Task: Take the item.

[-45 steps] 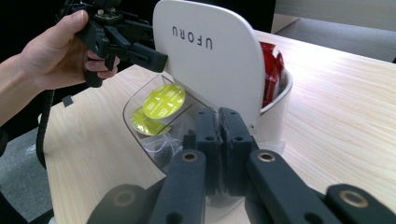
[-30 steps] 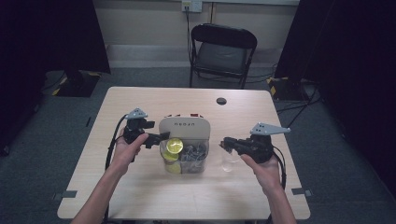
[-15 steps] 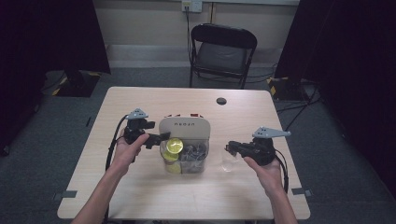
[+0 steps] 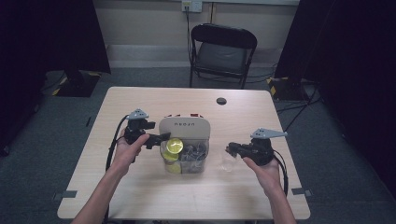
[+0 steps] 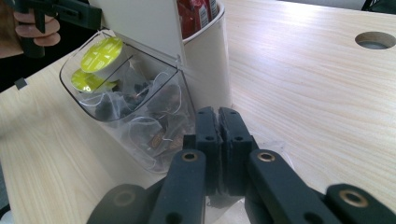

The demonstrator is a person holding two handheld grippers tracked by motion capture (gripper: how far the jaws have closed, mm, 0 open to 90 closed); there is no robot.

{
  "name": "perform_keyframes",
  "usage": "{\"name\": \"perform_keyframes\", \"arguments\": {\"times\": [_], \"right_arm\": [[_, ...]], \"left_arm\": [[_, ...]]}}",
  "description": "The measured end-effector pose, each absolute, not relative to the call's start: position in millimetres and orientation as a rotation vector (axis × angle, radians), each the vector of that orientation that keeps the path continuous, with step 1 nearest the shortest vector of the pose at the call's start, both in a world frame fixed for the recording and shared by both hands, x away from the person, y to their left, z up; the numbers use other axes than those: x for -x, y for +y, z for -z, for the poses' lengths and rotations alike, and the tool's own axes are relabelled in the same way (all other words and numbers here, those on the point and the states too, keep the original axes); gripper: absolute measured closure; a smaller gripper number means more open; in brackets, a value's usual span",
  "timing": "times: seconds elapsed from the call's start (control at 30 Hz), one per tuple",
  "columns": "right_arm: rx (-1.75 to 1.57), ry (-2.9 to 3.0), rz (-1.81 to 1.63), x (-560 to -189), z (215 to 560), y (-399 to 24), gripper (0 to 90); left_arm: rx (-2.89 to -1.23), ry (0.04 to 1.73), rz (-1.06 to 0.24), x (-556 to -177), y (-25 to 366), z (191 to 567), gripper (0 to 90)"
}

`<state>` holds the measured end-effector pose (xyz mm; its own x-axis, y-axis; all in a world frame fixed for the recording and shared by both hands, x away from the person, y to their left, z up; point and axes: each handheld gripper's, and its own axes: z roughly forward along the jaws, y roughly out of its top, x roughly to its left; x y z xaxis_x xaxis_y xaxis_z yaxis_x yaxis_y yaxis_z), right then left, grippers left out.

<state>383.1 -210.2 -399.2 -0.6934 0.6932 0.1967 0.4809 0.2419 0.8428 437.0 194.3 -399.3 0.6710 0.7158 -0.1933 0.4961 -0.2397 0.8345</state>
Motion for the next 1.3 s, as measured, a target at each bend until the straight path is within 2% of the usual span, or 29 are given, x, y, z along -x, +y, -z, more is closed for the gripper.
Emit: {"name": "perform_keyframes", "arguments": {"times": [0.33, 0.93, 1.3], "right_arm": [[-1.139, 2.314, -1.403, -385, 409, -211, 85.3], [-1.155, 2.250, -1.410, -381, 400, -214, 64.7], [-1.174, 2.185, -1.399, -365, 393, -235, 54.0]], "left_arm": [[-1.902, 0.949, -0.279, -437, 195, 400, 11.9], [-1.905, 0.951, -0.277, -437, 195, 399, 12.2], [-1.903, 0.957, -0.279, -437, 195, 399, 12.8]]}}
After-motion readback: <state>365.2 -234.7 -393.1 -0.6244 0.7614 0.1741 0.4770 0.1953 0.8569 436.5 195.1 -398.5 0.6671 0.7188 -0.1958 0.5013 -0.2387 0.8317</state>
